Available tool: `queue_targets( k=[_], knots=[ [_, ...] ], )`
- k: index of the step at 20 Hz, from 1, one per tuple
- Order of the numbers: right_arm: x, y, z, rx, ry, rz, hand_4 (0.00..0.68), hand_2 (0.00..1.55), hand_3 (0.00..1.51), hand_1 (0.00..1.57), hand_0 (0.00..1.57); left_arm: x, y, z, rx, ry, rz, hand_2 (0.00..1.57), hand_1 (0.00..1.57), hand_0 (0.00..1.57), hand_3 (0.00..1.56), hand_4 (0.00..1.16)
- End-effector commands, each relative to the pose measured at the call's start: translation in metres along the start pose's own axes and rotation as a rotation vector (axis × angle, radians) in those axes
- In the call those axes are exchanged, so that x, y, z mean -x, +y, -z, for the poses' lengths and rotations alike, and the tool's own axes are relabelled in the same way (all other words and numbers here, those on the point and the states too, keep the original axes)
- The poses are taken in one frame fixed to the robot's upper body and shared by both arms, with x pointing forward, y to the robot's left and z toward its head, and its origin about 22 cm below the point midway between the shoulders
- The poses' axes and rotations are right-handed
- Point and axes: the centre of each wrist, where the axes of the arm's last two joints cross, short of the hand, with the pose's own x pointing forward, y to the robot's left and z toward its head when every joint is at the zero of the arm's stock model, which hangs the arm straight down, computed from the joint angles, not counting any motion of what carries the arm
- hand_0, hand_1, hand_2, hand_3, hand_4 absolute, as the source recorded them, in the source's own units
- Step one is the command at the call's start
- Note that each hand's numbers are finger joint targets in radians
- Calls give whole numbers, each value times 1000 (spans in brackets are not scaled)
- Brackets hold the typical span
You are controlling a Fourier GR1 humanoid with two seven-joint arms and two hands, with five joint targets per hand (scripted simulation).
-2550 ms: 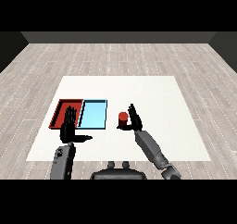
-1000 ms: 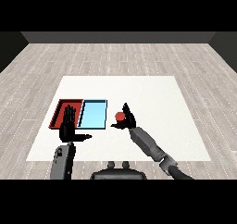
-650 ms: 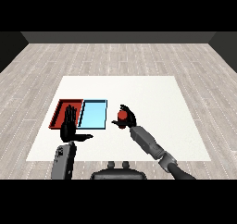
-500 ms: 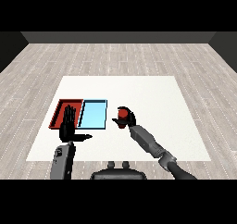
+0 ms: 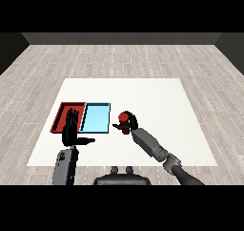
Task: Pick the red can and put it in the red box
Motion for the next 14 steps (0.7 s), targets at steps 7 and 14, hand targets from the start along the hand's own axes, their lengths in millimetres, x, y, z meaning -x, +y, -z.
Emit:
queue_targets(
  k=[7,14],
  knots=[
    [2,1,-6,28,-83,-25,578,1471,1399,1530,1530,-12,0,5,5,9,-9,0,0,0,0,0],
    [-41,1,11,34,-209,6,581,1458,1383,1547,1547,-8,-10,-6,28,5,-3,0,0,0,0,0]
  ],
)
